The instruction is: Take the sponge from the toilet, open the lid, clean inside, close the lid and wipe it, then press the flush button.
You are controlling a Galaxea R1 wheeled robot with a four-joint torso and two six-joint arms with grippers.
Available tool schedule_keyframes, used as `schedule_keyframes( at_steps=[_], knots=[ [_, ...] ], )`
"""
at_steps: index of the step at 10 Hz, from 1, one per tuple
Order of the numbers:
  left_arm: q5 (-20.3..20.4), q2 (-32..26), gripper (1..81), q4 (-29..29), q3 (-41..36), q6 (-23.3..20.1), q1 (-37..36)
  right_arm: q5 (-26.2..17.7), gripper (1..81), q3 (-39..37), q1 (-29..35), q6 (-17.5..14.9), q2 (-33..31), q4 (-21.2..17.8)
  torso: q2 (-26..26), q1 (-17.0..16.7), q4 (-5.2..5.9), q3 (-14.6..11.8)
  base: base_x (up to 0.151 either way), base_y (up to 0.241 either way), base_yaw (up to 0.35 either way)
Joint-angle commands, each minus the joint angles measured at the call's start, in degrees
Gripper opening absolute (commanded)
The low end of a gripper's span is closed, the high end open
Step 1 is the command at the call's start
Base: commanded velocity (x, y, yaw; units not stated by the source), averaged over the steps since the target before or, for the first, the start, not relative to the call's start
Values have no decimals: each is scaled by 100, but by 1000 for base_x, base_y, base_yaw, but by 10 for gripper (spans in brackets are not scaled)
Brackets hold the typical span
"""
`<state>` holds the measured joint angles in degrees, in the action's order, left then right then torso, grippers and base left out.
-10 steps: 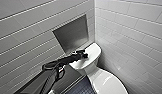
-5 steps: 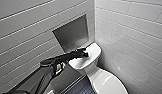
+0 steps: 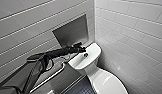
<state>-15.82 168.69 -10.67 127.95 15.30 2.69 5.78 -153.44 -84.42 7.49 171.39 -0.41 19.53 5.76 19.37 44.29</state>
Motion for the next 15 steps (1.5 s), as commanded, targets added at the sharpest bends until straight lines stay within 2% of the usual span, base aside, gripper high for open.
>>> schedule_keyframes(
  at_steps=[1,2,5,8,12,15],
  knots=[
    [-167,-1013,10,-6,-1510,87,-959,-472,10,61,-80,-19,109,-29,0,0,0,0,0,0,0],
    [-306,-1345,10,21,-2086,87,-872,-472,10,61,-45,-19,109,-29,0,0,0,0,0,0,0],
    [-394,-2302,10,39,-3527,70,-486,-472,10,52,-1,-10,82,-46,0,0,0,0,0,0,0],
    [-430,-3234,10,212,-4505,17,445,-472,10,-35,69,-10,65,-73,0,0,0,0,0,0,0],
    [-360,-4131,10,907,-4850,0,2280,-472,10,-159,157,7,65,-82,0,0,0,0,0,0,0],
    [-255,-4045,10,1585,-4542,-62,3917,-472,10,-159,175,7,109,-46,0,0,0,-2,0,0,0]
  ],
)
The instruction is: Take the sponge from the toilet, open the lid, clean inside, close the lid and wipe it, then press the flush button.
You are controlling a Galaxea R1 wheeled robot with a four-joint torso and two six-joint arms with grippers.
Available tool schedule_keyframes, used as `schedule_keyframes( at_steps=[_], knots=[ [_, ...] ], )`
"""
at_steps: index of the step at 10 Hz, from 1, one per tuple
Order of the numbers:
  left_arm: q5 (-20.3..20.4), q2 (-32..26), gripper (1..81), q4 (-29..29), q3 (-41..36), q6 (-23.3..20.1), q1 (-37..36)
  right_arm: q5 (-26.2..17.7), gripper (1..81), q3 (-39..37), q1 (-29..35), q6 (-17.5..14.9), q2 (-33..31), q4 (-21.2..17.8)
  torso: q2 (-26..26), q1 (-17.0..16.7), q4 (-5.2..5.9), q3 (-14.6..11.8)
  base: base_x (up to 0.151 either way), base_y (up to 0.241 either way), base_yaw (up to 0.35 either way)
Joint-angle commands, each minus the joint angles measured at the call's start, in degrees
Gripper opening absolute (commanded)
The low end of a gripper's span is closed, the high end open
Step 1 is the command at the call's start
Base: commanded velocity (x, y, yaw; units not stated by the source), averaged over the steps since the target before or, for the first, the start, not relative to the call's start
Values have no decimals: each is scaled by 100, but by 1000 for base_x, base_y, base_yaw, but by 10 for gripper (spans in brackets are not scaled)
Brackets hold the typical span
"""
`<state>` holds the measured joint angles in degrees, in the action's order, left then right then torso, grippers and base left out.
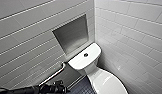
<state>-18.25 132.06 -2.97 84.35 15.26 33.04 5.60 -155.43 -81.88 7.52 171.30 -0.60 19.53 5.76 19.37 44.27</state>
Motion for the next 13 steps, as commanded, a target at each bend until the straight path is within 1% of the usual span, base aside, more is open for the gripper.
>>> schedule_keyframes(
  at_steps=[1,3,4,5,6,8,9,11,13],
  knots=[
    [23,-294,10,895,21,-67,1349,-454,10,40,-78,4,117,-28,0,0,0,0,0,0,0],
    [58,128,10,1291,706,-67,2244,-454,10,-13,-79,4,117,-28,0,-2,0,0,0,0,0],
    [295,409,10,1431,1181,-67,2658,-463,10,-21,-78,4,126,-11,2,-2,0,0,0,0,0],
    [628,706,10,1579,1669,-67,3027,-463,10,-21,-70,3,143,-19,2,-2,0,0,0,0,0],
    [779,997,10,1712,2136,-67,3300,-463,10,-21,-70,12,170,-46,2,-2,0,0,0,0,0],
    [893,1570,10,1765,3000,-76,3723,-463,10,-21,-61,-14,196,-2,5,-5,0,-4,0,0,0],
    [928,2023,10,1757,3715,-110,3898,-472,10,-21,-61,-23,214,-2,5,-7,0,-6,0,0,0],
    [946,2639,10,1756,4745,-155,4137,-542,10,-30,-52,-23,205,7,5,-7,0,-9,0,0,0],
    [1095,2976,10,1756,5285,-155,4365,-542,10,-39,-87,-23,223,7,6,-9,0,-11,0,0,0]
  ],
)
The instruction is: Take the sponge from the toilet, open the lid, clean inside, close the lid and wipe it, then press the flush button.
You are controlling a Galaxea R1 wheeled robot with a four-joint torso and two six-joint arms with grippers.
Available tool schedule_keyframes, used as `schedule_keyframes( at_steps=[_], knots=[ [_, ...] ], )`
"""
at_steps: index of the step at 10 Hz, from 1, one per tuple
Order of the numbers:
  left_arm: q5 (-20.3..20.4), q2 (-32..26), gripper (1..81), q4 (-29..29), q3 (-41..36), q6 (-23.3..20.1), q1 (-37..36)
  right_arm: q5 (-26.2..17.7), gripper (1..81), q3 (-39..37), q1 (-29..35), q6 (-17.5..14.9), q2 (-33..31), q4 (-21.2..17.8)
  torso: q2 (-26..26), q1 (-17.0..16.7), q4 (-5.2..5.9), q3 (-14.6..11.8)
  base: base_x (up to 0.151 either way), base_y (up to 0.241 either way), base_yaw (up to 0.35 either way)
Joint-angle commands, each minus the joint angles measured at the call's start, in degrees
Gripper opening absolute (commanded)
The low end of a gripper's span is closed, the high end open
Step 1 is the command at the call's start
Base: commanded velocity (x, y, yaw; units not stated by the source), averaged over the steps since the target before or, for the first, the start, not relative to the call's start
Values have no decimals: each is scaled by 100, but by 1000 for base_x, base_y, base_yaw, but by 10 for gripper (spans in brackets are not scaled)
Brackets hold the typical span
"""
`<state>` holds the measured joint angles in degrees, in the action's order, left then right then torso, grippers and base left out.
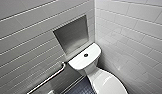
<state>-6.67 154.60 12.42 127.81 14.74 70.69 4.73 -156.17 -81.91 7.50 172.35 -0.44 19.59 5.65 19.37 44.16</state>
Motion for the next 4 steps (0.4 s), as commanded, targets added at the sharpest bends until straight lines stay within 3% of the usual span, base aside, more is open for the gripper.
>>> schedule_keyframes(
  at_steps=[1,4],
  knots=[
    [69,914,10,226,1201,-111,705,-455,10,35,-128,-20,127,0,0,0,0,0,0,0,0],
    [78,1696,10,199,2292,-103,872,-455,10,35,-243,-231,179,35,2,-2,0,-2,0,0,0]
  ],
)
